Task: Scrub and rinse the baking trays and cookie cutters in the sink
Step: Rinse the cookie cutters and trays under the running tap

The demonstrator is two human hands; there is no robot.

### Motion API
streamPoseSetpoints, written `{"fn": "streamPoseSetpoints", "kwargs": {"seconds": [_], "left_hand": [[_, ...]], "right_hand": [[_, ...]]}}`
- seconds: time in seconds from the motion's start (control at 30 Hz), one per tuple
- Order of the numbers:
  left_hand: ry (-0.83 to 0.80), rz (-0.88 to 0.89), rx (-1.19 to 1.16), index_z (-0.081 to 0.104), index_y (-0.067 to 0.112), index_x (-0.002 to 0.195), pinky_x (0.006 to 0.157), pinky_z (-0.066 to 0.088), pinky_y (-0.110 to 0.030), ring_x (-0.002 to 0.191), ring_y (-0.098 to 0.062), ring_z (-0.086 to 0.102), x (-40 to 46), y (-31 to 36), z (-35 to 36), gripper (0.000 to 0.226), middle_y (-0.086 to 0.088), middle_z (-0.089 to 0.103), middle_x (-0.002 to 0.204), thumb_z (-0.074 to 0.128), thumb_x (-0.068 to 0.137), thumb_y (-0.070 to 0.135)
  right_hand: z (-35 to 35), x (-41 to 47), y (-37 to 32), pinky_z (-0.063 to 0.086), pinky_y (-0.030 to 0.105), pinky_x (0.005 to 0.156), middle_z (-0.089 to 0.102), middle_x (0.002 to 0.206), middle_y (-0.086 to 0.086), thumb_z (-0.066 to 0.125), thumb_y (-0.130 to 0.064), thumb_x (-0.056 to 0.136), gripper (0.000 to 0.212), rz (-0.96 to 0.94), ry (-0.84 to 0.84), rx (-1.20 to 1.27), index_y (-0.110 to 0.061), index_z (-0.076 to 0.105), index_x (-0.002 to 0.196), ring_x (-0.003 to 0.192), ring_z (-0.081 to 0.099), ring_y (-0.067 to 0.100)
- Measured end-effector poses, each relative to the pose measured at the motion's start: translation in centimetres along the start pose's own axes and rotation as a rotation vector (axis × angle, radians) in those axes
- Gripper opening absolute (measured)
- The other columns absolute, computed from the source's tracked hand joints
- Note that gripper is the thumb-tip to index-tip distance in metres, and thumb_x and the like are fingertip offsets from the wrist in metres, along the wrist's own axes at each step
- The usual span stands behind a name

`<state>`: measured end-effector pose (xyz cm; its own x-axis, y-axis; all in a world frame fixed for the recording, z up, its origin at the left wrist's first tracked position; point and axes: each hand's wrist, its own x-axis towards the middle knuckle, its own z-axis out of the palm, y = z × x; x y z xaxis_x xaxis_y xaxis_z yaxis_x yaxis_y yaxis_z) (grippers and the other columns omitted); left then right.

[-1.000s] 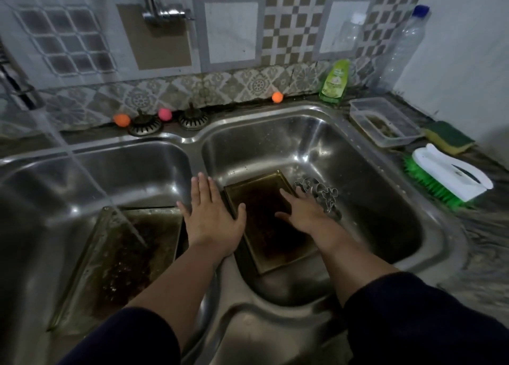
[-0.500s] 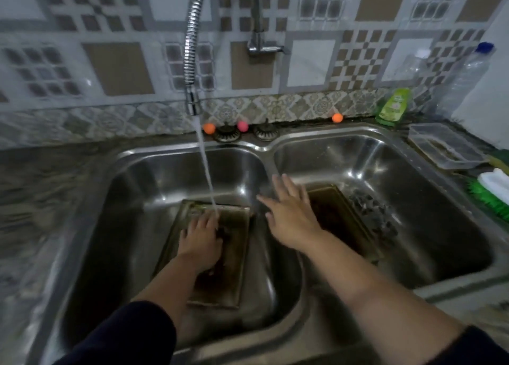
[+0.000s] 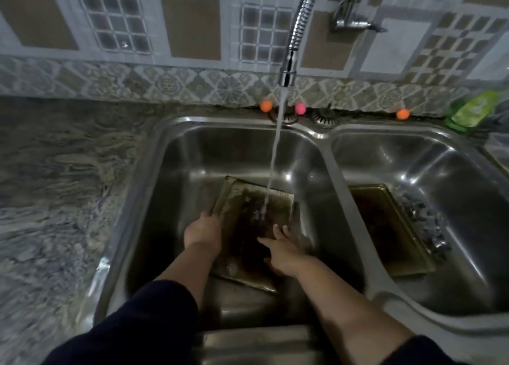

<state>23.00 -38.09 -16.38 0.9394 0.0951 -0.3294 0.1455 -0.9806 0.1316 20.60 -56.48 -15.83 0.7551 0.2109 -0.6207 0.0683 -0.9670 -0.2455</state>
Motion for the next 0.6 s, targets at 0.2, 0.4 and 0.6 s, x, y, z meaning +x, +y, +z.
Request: {"fn": "streamPoseSetpoints", "kwargs": {"seconds": [0.2, 0.4, 0.6], "left_hand": [[-0.093, -0.065, -0.199, 0.045, 0.011, 0.132, 0.087, 0.049, -0.037, 0.112, -0.03, 0.058, 0.6, 0.3, -0.4, 0.037, -0.014, 0.057, 0.125, 0.046, 0.096, 0.014], [-0.083, -0.014, -0.631, 0.025, 0.007, 0.132, 0.084, 0.046, -0.039, 0.106, -0.029, 0.056, -1.0, 1.1, -2.5, 0.039, -0.017, 0.056, 0.122, 0.041, 0.099, 0.018], [0.049, 0.195, -0.801, 0.039, 0.016, 0.138, 0.088, 0.046, -0.029, 0.107, -0.016, 0.059, -3.4, 3.5, -5.5, 0.04, 0.003, 0.059, 0.113, 0.043, 0.098, 0.012]], "right_hand": [[0.4, 1.1, 0.9, 0.01, 0.05, 0.119, -0.006, 0.162, 0.003, 0.05, -0.026, 0.098, 0.058, 0.001, 0.045, 0.046, -0.035, 0.025, 0.149, 0.148, -0.005, 0.026], [-1.0, 0.6, 0.6, 0.024, 0.037, 0.116, 0.015, 0.16, 0.0, 0.042, -0.028, 0.101, 0.052, 0.008, 0.084, 0.457, -0.028, 0.025, 0.15, 0.145, 0.02, 0.023], [-6.4, -0.6, -1.8, 0.029, 0.038, 0.111, 0.031, 0.154, -0.002, 0.031, -0.043, 0.102, 0.048, 0.0, 0.255, 0.842, -0.031, 0.029, 0.149, 0.139, 0.032, 0.022]]}}
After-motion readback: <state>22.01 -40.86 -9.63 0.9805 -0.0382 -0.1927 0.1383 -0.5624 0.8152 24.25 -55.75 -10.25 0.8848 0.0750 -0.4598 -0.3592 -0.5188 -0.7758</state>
